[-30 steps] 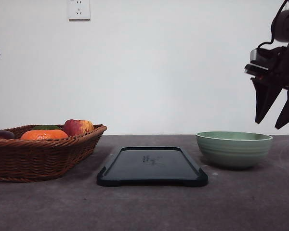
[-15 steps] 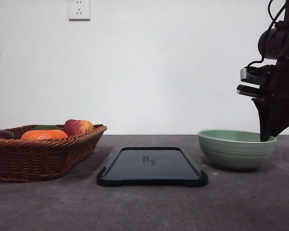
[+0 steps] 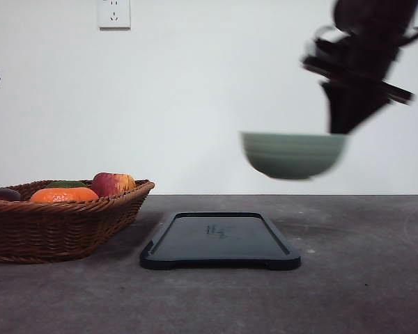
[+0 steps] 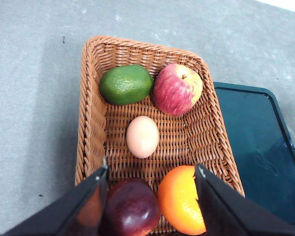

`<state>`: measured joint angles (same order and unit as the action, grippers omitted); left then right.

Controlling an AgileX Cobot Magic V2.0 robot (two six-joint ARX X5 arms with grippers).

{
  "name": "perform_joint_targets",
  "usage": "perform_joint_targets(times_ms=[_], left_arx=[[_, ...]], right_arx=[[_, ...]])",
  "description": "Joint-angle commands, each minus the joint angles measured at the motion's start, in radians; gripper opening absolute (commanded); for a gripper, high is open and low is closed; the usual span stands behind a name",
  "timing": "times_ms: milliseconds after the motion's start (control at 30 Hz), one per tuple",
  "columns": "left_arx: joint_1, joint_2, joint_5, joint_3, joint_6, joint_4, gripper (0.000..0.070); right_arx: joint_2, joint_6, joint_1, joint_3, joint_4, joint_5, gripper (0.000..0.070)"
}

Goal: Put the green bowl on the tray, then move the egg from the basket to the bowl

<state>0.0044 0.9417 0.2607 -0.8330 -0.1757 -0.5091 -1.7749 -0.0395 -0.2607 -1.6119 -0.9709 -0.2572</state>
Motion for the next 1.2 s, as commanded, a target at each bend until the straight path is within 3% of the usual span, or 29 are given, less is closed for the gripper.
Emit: perform_joint_targets(times_ms=[0,333,633,867,967,1033,1167], left_arx=[[-0.001,0.006,0.002,-0.025,0.010,0.009,0.0352],[-0.001,0.006,0.002,-0.025,0.010,0.016,0.0352],[-0.001,0.006,0.002,-0.025,0.009,0.015,0.0352],[-0.001,0.006,0.002,-0.025,0.006,0.014,0.0352],[-0.001,0.006,0.002,-0.025,0.006,0.014,0.0352],[-0.001,0.006,0.003,-0.025,0.006,0.013,0.0352],[-0.001,0.006,0.003,-0.025,0.006,0.008,0.0352]], right_arx=[[-0.039,-0.034,-0.037,-0.039,0.020,0.003,0.0000],[-0.185,-0.053,-0.151,-0.091,0.079,0.052,0.0000],[-0.263,-0.054,-0.185,-0.091,0.163,0.059,0.0000],[-0.280,-0.050,-0.195,-0.091,0.159,0.117,0.0007],[-0.280,-0.050,-0.195,-0.091,0.154,0.095,0.0164],[-0.279,-0.050,-0.195,-0.093,0.145,0.070,0.0231],[-0.259,-0.050,-0.195,-0.107,0.131,0.078,0.0232]])
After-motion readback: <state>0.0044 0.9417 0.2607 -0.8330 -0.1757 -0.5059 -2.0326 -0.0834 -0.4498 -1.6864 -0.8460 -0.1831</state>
